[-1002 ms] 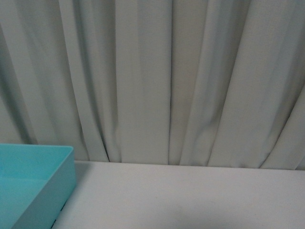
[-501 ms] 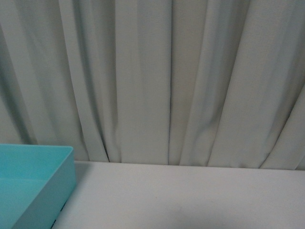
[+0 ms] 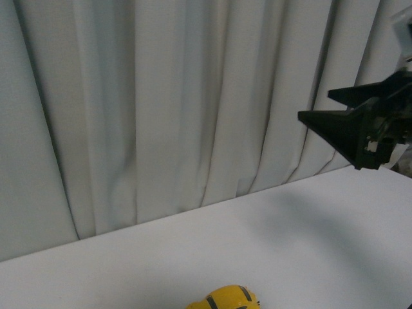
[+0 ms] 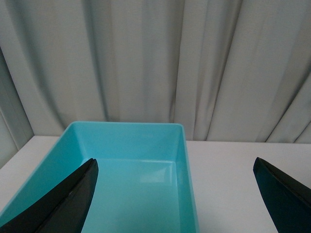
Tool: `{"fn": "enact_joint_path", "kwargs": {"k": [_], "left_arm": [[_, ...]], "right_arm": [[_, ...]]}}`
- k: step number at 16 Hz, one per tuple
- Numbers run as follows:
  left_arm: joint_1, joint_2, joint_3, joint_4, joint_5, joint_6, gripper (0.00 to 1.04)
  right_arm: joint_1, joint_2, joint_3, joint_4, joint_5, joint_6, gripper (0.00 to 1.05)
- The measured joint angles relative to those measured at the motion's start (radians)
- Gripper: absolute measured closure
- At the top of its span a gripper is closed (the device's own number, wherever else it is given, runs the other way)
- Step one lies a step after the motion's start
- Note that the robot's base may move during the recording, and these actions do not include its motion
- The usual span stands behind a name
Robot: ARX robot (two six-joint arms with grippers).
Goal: Wind up and store yellow beetle toy
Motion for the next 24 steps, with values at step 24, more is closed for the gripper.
{"fn": "enact_joint_path", "kwargs": {"k": [24], "left_arm": [[0.0,0.0,0.0,0.0,0.0,0.0,0.07]], "right_arm": [[0.446,0.718,0.798,-1.587,0.438,-1.533,0.07]]}}
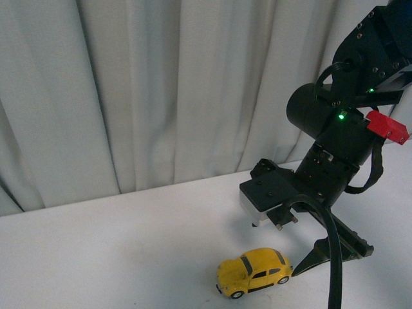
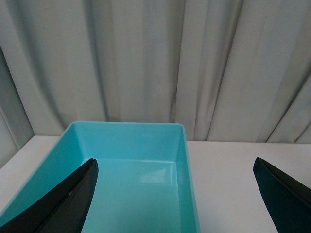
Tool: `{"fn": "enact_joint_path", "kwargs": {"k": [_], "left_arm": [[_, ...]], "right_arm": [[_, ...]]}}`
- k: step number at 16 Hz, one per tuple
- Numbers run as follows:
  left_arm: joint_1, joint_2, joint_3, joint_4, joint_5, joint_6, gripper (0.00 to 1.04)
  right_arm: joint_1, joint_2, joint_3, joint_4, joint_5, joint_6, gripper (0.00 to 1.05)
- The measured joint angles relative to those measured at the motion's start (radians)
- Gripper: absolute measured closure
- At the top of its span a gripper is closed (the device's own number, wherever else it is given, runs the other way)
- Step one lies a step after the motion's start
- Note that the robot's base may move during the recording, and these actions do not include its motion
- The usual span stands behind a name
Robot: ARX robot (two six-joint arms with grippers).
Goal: Wind up and store yellow beetle toy
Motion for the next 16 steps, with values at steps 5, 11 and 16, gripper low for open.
{"fn": "enact_joint_path", "kwargs": {"k": [5,11,16], "left_arm": [[0.0,0.0,0.0,0.0,0.0,0.0,0.07],[0.0,0.0,0.0,0.0,0.0,0.0,0.07],[0.0,0.0,0.0,0.0,0.0,0.0,0.07]], "right_arm": [[0.061,0.039,-0.003,0.077,0.03,-0.003,0.07],[0.123,0.039,-0.047,0.118,0.101,-0.003,0.07],[0.124,0.039,-0.046,0.109,0.13,-0.003,0.36]]}}
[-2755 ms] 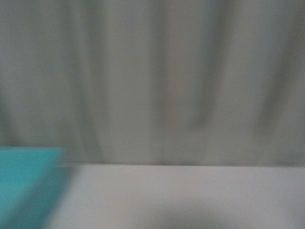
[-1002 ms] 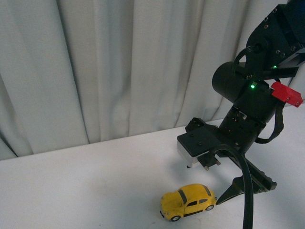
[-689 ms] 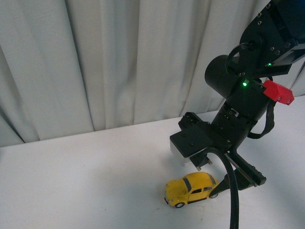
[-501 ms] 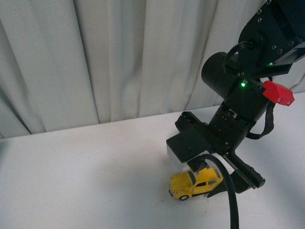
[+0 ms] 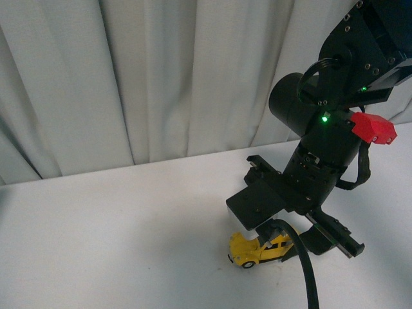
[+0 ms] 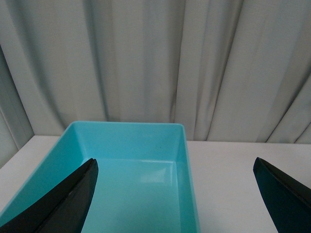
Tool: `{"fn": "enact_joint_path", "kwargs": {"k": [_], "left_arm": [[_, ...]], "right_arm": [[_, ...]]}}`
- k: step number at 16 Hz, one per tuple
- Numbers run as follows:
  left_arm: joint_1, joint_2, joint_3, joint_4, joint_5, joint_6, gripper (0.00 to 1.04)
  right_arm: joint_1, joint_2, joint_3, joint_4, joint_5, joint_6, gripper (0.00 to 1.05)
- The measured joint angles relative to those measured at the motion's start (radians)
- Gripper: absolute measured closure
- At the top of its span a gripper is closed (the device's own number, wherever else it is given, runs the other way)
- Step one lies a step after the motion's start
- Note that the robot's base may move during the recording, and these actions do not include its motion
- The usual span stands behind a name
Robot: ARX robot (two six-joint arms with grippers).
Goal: Wind up and store yellow beetle toy
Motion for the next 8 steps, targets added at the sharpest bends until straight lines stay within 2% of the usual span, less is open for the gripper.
{"fn": "enact_joint_path", "kwargs": {"k": [1,3,8], "left_arm": [[0.0,0.0,0.0,0.0,0.0,0.0,0.07],[0.0,0.0,0.0,0.0,0.0,0.0,0.07],[0.0,0.0,0.0,0.0,0.0,0.0,0.07]], "right_arm": [[0.001,0.0,0.001,0.0,0.0,0.0,0.49],[0.005,0.0,0.001,0.003,-0.004,0.002,0.61],[0.006,0.0,0.001,0.012,-0.016,0.066,0.63]]}}
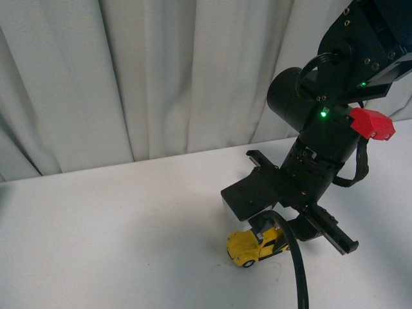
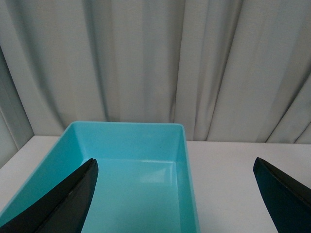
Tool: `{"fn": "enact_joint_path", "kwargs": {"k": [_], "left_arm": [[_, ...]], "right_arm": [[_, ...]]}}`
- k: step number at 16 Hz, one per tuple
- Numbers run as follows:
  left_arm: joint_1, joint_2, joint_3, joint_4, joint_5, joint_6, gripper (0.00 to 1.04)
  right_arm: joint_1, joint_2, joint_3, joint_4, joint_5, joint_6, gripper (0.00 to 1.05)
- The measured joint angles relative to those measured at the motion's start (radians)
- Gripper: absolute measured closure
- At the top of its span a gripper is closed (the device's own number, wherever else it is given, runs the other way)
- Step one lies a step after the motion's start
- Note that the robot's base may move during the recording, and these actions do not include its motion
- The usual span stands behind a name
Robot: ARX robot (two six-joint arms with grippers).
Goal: Wind up and store yellow beetle toy
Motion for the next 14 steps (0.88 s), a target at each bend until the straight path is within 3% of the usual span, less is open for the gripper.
{"fn": "enact_joint_path", "kwargs": {"k": [14], "left_arm": [[0.0,0.0,0.0,0.0,0.0,0.0,0.07]], "right_arm": [[-0.021,-0.014,-0.045,0.06,0.015,0.055,0.63]]}}
